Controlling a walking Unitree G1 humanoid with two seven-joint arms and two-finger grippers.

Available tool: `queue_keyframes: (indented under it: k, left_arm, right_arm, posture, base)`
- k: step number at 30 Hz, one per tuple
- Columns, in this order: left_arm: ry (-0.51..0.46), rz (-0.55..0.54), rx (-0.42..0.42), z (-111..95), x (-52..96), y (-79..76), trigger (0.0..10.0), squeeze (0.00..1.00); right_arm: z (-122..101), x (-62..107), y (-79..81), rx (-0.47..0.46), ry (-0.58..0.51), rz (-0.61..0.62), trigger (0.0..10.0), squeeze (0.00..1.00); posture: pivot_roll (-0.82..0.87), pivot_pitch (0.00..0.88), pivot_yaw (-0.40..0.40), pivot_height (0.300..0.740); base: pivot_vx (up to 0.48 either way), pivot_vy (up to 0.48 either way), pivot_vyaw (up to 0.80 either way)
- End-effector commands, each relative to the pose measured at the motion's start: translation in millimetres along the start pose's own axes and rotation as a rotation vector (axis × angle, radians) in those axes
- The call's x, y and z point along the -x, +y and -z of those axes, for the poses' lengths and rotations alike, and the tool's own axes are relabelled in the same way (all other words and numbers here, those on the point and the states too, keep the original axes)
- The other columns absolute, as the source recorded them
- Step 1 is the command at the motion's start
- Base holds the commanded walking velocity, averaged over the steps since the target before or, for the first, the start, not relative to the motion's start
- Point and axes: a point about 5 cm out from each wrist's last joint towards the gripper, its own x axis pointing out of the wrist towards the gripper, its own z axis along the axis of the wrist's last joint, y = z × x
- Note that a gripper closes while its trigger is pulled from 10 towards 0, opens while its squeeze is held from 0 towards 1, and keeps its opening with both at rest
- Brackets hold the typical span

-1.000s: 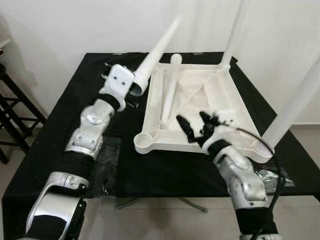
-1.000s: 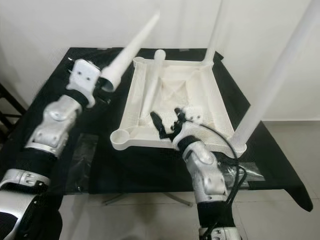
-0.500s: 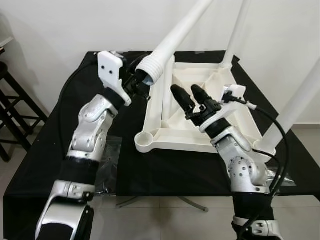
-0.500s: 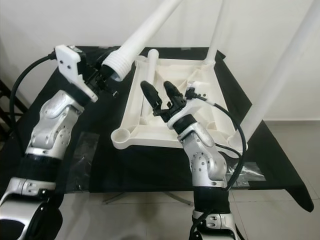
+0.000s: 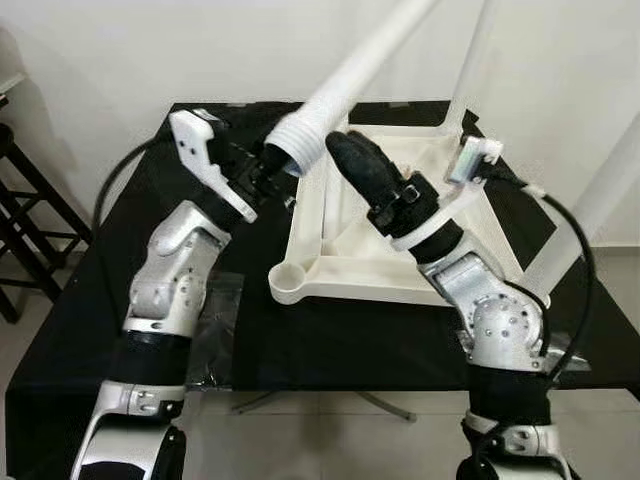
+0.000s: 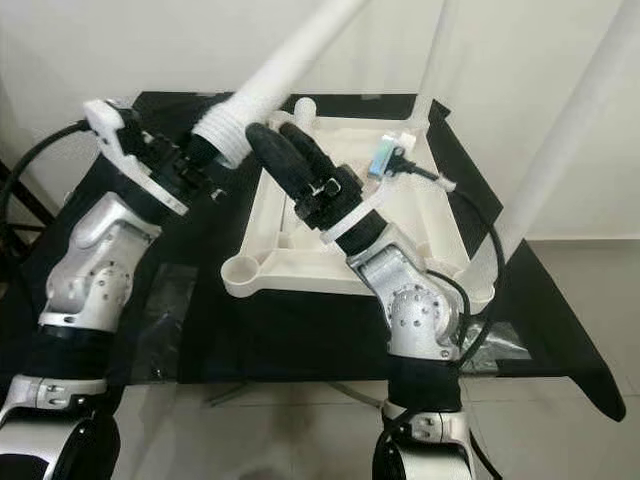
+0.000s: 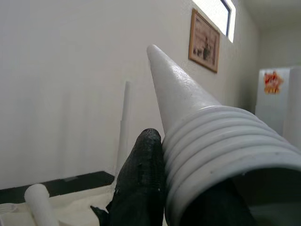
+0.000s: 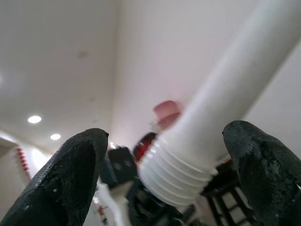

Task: Building children table

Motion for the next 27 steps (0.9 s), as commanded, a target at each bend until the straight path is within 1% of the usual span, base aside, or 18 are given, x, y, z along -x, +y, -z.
queue_keyframes:
  k: [1,4,7,9,10,11,14,15,17,19,25,27]
  left_arm:
    - [-0.035,0.018,0.033,-7,2.3,-0.5,10.0,0.0]
    - [-0.047,0.042,0.063,-10,4.4,-1.6,10.0,0.0]
    - [-0.05,0.052,0.077,-11,5.8,-2.6,10.0,0.0]
    - [-0.044,0.075,0.1,-9,9.2,-5.2,10.0,0.0]
    - [-0.035,0.104,0.12,-8,11.6,-8.0,10.0,0.0]
    - [-0.035,0.104,0.12,-8,11.6,-8.0,10.0,0.0]
    - [-0.006,0.197,0.168,-4,17.6,-17.5,10.0,0.0]
    - [-0.006,0.197,0.168,-4,17.6,-17.5,10.0,0.0]
    - [0.005,0.239,0.199,-2,21.7,-22.1,10.0,0.0]
    - [0.01,0.257,0.215,-1,24.0,-24.3,10.0,0.0]
    - [0.008,0.275,0.224,-2,26.0,-27.4,10.0,0.0]
    - [0.0,0.285,0.231,-5,25.5,-28.5,10.0,0.0]
  right_arm:
    - [-4,-1.8,4.5,-0.034,-0.014,-0.046,10.0,0.0]
    - [-5,-0.4,3.9,-0.072,-0.023,-0.059,10.0,0.0]
    - [-6,0.2,3.9,-0.083,-0.023,-0.065,10.0,0.0]
    - [-7,0.9,4.1,-0.106,-0.024,-0.084,10.0,0.0]
    - [-10,0.8,4.1,-0.124,-0.031,-0.096,10.0,0.0]
    - [-10,0.8,4.1,-0.124,-0.031,-0.096,10.0,0.0]
    - [-15,-0.4,4.5,-0.166,-0.051,-0.124,10.0,0.0]
    - [-15,-0.4,4.5,-0.166,-0.051,-0.124,10.0,0.0]
    - [-15,-1.6,5.3,-0.176,-0.045,-0.138,10.0,0.0]
    - [-15,-2.2,5.9,-0.178,-0.039,-0.144,10.0,0.0]
    - [-15,-1.0,6.1,-0.188,-0.038,-0.148,10.0,0.0]
    - [-14,4.1,5.4,-0.191,-0.023,-0.143,10.0,0.0]
  posture:
    - [-0.06,0.036,-0.02,0.74]
    - [-0.05,0.038,-0.027,0.74]
    - [-0.05,0.039,-0.029,0.74]
    - [-0.05,0.041,-0.031,0.74]
    - [-0.05,0.043,-0.031,0.74]
    - [-0.05,0.043,-0.031,0.74]
    - [-0.05,0.044,-0.035,0.74]
    - [-0.05,0.044,-0.035,0.74]
    - [-0.05,0.043,-0.036,0.74]
    - [-0.05,0.043,-0.036,0.74]
    - [-0.05,0.042,-0.036,0.74]
    - [-0.05,0.042,-0.036,0.74]
  base:
    - [0.0,0.0,0.0]
    - [0.0,0.0,0.0]
    - [0.0,0.0,0.0]
    - [0.0,0.0,0.0]
    - [0.0,0.0,0.0]
    - [0.0,0.0,0.0]
    - [0.0,0.0,0.0]
    - [0.0,0.0,0.0]
    - [0.0,0.0,0.0]
    - [0.0,0.0,0.0]
    - [0.0,0.0,0.0]
    - [0.0,0.0,0.0]
